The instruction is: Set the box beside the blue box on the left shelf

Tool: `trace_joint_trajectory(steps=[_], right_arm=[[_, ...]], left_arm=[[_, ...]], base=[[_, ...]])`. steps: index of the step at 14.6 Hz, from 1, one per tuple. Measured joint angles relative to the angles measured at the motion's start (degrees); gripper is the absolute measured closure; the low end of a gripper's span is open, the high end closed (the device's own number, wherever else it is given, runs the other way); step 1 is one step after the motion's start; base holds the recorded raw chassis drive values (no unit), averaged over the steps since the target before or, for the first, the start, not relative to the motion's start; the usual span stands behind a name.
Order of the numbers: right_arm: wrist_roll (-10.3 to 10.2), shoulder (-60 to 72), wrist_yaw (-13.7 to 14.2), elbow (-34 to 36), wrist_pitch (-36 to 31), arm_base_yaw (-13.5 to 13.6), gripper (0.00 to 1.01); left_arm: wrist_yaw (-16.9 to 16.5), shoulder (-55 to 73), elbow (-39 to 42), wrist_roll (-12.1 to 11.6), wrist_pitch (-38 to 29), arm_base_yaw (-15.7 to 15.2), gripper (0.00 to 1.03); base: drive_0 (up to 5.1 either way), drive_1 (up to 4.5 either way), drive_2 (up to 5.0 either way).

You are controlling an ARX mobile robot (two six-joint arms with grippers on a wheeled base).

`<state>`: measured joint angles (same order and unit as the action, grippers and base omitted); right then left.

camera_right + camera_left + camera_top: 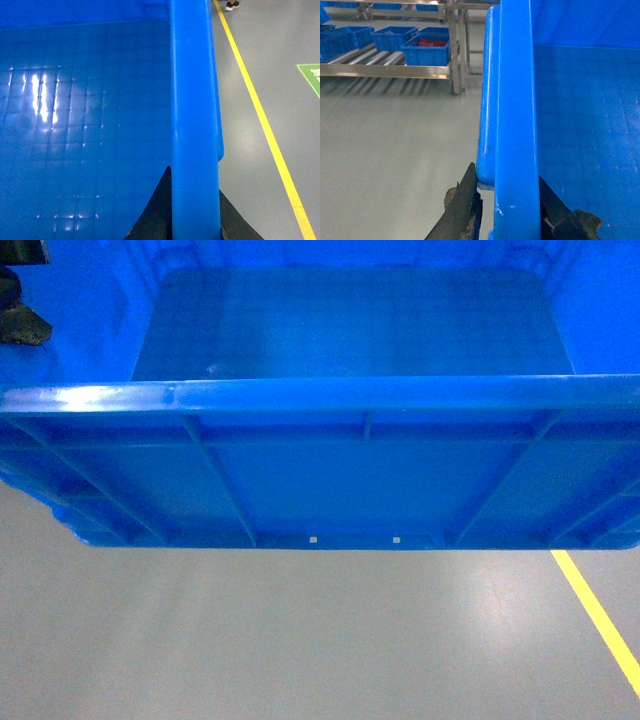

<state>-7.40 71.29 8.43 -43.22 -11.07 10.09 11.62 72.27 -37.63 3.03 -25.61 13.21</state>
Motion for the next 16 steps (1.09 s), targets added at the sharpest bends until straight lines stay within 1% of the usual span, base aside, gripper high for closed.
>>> trace_joint_trajectory(steps=[16], right_arm=[[0.02, 0.0, 0.02, 0.02, -0.07, 0.0, 0.93]], left_arm=[[0.0, 0.0, 0.0, 0.02, -0.07, -0.02, 0.86]], base=[[0.0, 4.2, -4.2]])
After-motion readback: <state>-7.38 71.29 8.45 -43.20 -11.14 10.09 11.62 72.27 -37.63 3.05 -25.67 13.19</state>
